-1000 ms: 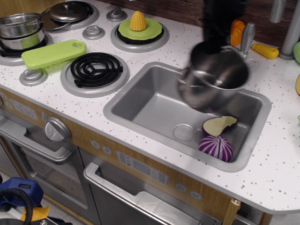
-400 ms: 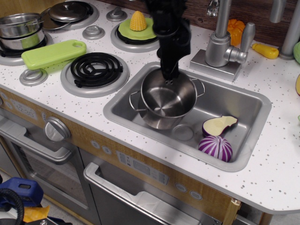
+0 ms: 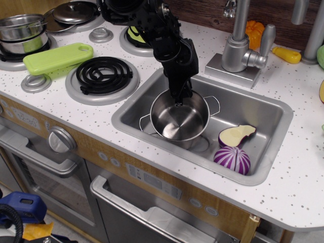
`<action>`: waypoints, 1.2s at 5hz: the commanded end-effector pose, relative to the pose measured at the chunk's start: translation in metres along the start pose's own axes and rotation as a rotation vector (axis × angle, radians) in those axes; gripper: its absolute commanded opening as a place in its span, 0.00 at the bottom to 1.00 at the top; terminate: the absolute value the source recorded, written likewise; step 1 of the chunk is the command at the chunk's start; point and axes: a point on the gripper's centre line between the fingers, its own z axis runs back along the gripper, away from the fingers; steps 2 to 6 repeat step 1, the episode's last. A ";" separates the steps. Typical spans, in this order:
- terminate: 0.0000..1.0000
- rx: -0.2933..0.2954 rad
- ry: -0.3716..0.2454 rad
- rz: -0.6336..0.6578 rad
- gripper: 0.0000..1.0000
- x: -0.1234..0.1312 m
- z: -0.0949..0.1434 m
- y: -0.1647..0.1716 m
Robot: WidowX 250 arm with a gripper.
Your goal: Put pot in sink
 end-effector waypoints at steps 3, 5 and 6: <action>1.00 0.057 -0.018 0.001 1.00 0.003 0.017 0.013; 1.00 0.057 -0.018 0.001 1.00 0.003 0.017 0.013; 1.00 0.057 -0.018 0.001 1.00 0.003 0.017 0.013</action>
